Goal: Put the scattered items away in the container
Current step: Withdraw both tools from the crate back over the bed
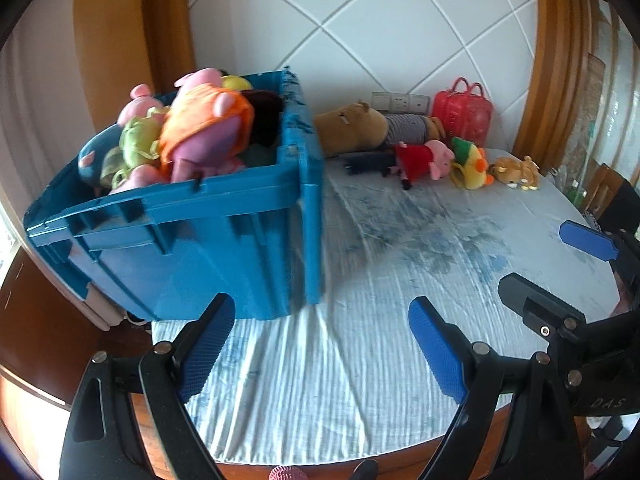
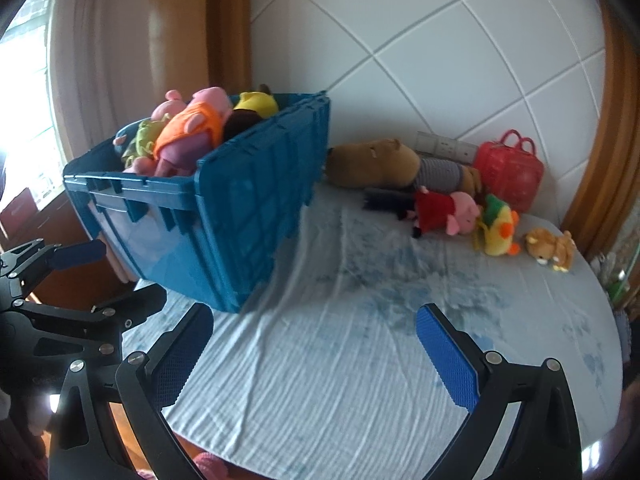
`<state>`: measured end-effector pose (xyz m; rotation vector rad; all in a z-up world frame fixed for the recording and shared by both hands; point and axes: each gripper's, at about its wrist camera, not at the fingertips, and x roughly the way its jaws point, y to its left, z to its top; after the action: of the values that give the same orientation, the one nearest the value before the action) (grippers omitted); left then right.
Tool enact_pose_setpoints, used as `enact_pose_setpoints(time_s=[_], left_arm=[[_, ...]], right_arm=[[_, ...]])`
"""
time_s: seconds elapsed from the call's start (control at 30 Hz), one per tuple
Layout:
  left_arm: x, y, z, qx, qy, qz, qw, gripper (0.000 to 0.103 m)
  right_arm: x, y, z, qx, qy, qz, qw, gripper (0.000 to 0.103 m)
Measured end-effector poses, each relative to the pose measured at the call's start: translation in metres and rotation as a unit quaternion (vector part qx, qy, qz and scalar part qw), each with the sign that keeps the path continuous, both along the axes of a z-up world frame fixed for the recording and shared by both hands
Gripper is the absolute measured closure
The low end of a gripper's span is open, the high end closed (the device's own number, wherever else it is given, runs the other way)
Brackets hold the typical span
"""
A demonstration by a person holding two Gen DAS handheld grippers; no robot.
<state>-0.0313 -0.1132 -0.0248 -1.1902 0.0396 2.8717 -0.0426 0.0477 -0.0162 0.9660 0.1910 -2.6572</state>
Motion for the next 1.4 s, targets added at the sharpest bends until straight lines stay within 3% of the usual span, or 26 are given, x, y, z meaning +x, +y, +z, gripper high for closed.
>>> enact_pose_setpoints(time_s=[0.4,0.8,1.4], left_arm=[[-0.012,0.064,-0.007,-0.003,-0.009,-0.050,0.9987,0.014],[-0.023,0.127,-0.019,-0.008,-0.031,-0.126,0.9915,0.014],[-0.054,0.180,-0.020,-0.002,-0.027,-0.182,0.9830,0.014]], right_arm=[[0.007,0.070,-0.007,0.001,-0.009,-0.064,0.998,0.000],[0.027,0.145,-0.016,-0.004,-0.029,-0.162,0.986,0.000],[0.015,0.191,-0.019,0.009,-0.036,-0.222,0.974,0.000]])
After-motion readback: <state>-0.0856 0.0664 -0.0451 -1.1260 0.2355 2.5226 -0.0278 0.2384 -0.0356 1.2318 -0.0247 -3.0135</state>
